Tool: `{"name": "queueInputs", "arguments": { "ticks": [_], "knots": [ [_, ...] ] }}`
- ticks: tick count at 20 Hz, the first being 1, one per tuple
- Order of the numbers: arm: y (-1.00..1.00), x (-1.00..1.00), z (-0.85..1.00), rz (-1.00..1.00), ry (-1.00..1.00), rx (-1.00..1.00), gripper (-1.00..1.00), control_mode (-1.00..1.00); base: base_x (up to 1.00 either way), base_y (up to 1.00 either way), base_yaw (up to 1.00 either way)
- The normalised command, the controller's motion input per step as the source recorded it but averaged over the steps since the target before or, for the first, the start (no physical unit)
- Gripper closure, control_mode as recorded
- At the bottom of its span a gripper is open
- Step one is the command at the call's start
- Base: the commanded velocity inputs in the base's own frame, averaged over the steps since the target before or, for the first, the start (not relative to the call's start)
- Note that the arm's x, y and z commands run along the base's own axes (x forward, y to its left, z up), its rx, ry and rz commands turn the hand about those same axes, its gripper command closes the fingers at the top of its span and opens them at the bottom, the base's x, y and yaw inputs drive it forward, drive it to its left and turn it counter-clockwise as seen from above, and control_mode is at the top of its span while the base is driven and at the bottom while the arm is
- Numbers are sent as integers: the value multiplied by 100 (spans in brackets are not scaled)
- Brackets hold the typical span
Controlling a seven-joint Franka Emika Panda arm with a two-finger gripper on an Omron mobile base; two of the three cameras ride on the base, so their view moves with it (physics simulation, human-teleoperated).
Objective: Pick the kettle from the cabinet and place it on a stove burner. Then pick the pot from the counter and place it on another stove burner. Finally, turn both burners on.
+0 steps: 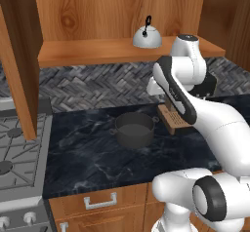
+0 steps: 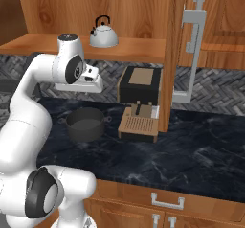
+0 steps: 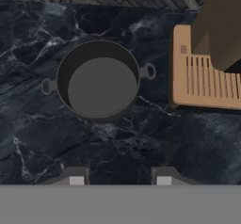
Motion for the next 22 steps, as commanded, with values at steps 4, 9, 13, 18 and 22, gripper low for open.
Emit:
{"name": "queueInputs", "arguments": {
  "ticks": [4, 9, 13, 18, 22],
  "knots": [
    [0, 0, 0, 0, 0, 0, -100, -100, 0, 0, 0],
    [6, 0, 2, 0, 0, 0, -100, -100, 0, 0, 0],
    [19, 0, 13, -2, -1, 0, -100, -100, 0, 0, 0],
    [19, 0, 18, -5, -4, -1, -100, -100, 0, 0, 0],
    [16, 0, 21, -5, -11, -3, -100, -100, 0, 0, 0]
  ]
}}
